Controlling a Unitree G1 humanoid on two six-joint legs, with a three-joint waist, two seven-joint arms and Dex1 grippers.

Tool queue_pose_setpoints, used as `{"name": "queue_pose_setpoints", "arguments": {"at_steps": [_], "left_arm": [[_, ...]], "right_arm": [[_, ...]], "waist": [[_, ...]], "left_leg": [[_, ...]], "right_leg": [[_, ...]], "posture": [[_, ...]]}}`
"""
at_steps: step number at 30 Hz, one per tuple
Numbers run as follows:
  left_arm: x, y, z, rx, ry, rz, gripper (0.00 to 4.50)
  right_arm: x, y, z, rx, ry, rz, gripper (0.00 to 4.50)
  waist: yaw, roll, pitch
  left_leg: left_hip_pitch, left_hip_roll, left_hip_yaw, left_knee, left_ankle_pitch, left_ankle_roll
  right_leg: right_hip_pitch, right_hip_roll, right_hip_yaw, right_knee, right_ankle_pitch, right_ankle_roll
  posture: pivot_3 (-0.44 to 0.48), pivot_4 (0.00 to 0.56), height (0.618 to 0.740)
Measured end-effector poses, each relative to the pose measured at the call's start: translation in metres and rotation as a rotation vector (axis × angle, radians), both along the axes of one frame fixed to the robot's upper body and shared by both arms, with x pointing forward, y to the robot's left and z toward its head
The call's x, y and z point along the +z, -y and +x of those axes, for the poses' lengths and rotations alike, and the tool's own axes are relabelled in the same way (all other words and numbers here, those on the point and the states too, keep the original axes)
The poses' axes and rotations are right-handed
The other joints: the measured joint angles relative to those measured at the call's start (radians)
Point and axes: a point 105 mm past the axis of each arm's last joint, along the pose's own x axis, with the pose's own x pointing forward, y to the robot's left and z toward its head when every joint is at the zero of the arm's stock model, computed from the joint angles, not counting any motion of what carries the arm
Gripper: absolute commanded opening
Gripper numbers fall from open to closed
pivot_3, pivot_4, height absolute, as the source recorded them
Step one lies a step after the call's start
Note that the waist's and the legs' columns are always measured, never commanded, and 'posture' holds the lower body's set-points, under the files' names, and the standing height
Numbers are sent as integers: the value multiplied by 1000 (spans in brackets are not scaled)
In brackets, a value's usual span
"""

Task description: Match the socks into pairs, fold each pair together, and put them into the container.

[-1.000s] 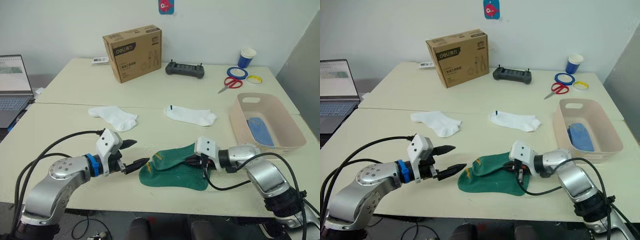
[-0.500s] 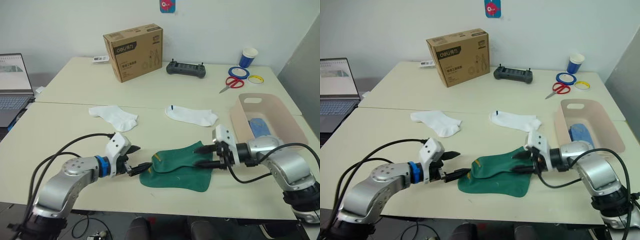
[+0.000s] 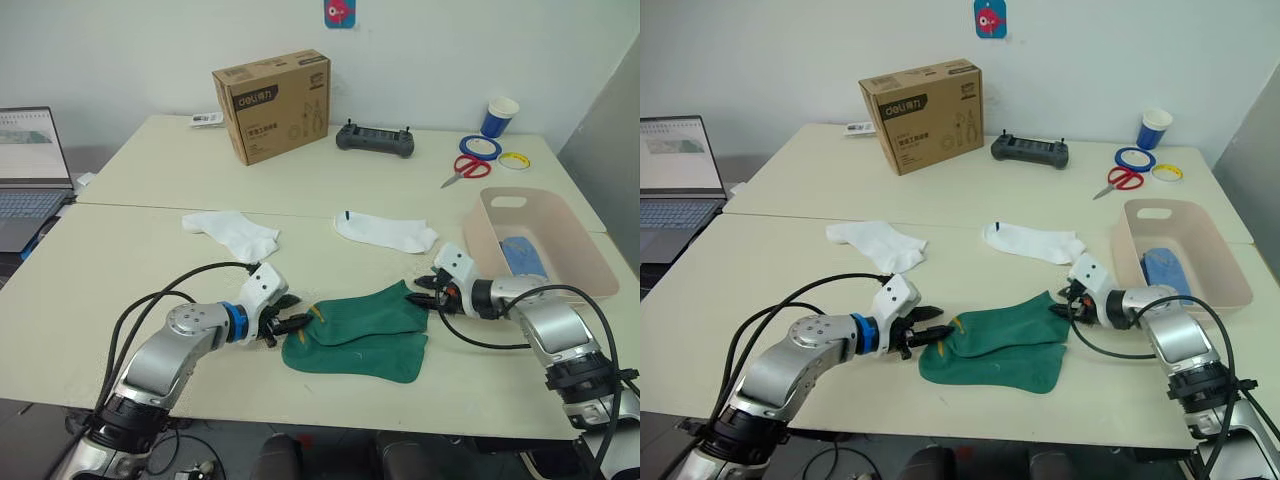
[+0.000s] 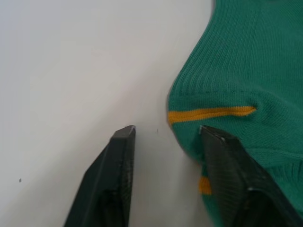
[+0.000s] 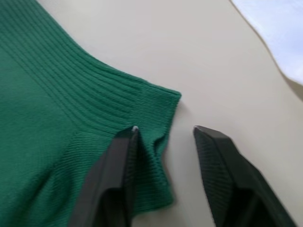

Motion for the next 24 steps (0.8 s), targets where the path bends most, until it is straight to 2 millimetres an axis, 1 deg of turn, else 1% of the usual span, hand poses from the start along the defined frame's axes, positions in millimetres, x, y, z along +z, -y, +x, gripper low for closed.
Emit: {"name": "queue_pose_setpoints", "arguments": {"at_steps": [3, 4, 5, 13, 20, 24], "left_arm": [[-1, 1, -2, -14, -10, -4, 446], [-1, 1, -2, -16, -11, -5, 119], [-1, 1, -3, -18, -13, -6, 20], [-1, 7, -1, -22, -18, -34, 20], [2, 1, 5, 14, -23, -35, 20], [6, -1, 4, 29, -56, -87, 20]], "right_arm": [[0, -2, -4, 16, -37, 23, 22], [1, -2, -6, 24, -44, 22, 0], [2, -1, -8, 28, -51, 20, 0], [5, 2, -10, 7, -71, 46, 0], [10, 4, -8, -16, -62, 62, 0], [10, 5, -8, -24, -62, 66, 0]], "waist": [[0, 0, 0], [0, 0, 0], [1, 0, 0], [1, 0, 0], [1, 0, 0], [0, 0, 0]], "left_leg": [[0, 0, -1, 0, 0, 0], [0, 0, -1, 0, 0, 0], [0, 0, -1, 0, 0, 0], [-1, 0, -1, 0, 0, 0], [-1, 0, -1, 0, 0, 0], [-1, 0, -1, 0, 0, 0]], "right_leg": [[0, 0, 0, 0, 0, 0], [0, 0, -1, 0, 0, -1], [0, 0, -1, 0, 0, -1], [0, 0, -1, 0, 0, 0], [-1, 0, -1, 0, 0, 0], [-1, 0, -1, 0, 0, 0]], "posture": [[0, 150, 740], [0, 150, 740], [0, 150, 740], [0, 150, 740], [0, 150, 740], [0, 150, 740]]}}
